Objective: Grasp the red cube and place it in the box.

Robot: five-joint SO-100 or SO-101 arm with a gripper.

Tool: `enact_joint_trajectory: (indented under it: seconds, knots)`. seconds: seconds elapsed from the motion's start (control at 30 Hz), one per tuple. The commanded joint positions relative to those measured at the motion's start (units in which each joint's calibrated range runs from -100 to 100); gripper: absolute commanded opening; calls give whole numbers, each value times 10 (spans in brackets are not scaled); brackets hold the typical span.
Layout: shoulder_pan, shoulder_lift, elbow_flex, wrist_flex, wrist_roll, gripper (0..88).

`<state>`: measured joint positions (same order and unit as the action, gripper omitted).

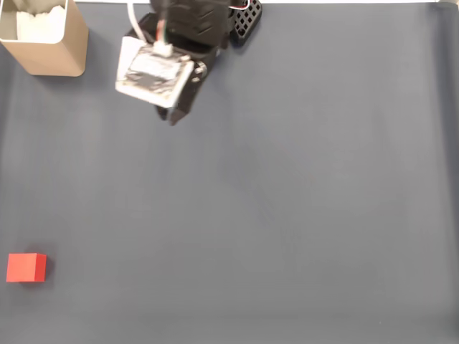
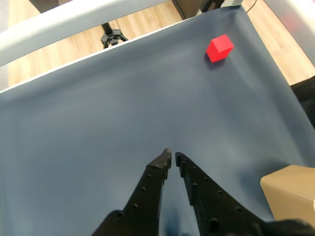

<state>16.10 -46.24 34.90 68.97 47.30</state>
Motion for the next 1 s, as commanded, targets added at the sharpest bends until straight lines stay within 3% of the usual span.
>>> enact_joint_trajectory:
  seconds: [0.0, 0.5, 0.97]
  knots:
    - [39, 40, -64, -4, 3, 2]
    - [99, 241, -235, -54, 4, 23]
    - [136, 398, -301, -227, 31, 77]
